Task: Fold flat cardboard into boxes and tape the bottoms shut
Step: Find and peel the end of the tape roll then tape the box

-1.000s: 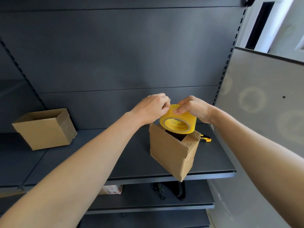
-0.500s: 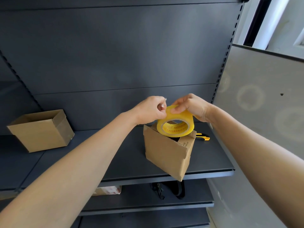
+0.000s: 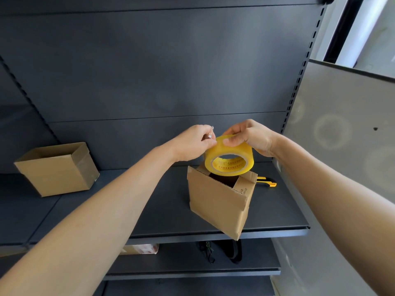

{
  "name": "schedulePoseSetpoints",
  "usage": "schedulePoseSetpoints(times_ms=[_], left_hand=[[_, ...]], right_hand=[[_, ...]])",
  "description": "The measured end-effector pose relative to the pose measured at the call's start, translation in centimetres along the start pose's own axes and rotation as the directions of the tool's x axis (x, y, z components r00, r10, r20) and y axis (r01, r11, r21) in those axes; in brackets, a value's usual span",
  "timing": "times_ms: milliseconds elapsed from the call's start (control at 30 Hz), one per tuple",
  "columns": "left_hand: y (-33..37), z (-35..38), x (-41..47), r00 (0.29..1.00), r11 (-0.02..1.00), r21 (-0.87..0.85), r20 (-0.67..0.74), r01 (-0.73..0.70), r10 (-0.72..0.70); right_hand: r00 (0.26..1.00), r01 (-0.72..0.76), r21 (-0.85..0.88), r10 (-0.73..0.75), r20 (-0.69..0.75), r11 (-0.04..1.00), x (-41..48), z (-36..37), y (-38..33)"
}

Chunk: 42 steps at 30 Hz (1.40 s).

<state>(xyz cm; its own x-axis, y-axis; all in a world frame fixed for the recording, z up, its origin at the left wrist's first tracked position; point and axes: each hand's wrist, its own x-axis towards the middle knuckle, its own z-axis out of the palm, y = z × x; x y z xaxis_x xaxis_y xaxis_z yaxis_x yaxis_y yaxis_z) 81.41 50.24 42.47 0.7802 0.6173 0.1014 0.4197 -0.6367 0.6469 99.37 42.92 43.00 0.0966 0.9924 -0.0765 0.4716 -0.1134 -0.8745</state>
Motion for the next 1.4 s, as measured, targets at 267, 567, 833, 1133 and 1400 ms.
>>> schedulePoseSetpoints(times_ms=[267,567,833,1133,1400], left_hand=[[1.1,-0.3,0.1,0.999,0.992,0.123,-0.003,-0.036,0.037],[1.9,0.4,-0.1,0.932,0.875,0.434,-0.178,-0.213,0.315],[1.7,0.6,-0.2,0.953,0.955,0.267,-0.235,-0.128,0.194],[1.5,-0.1,-0.3,0.991,0.999,-0.04,-0.128,0.021,-0.026],[1.7,0.3,-0.6,1.0,0.995,0.104,-0.009,0.006,-0.005]], right_hand=[[0.999,0.013,0.037,-0.014,0.029,0.999,0.3,-0.8,-0.2],[1.0,0.007,0.026,-0.006,-0.029,1.0,0.2,-0.9,-0.8],[0.999,-0.016,-0.037,0.014,-0.052,0.999,-0.3,-0.3,-0.9],[0.999,-0.035,-0.06,0.035,0.002,0.998,-0.8,-0.2,-0.9],[0.994,-0.016,-0.009,0.017,0.112,1.0,-1.1,-0.2,-0.6]])
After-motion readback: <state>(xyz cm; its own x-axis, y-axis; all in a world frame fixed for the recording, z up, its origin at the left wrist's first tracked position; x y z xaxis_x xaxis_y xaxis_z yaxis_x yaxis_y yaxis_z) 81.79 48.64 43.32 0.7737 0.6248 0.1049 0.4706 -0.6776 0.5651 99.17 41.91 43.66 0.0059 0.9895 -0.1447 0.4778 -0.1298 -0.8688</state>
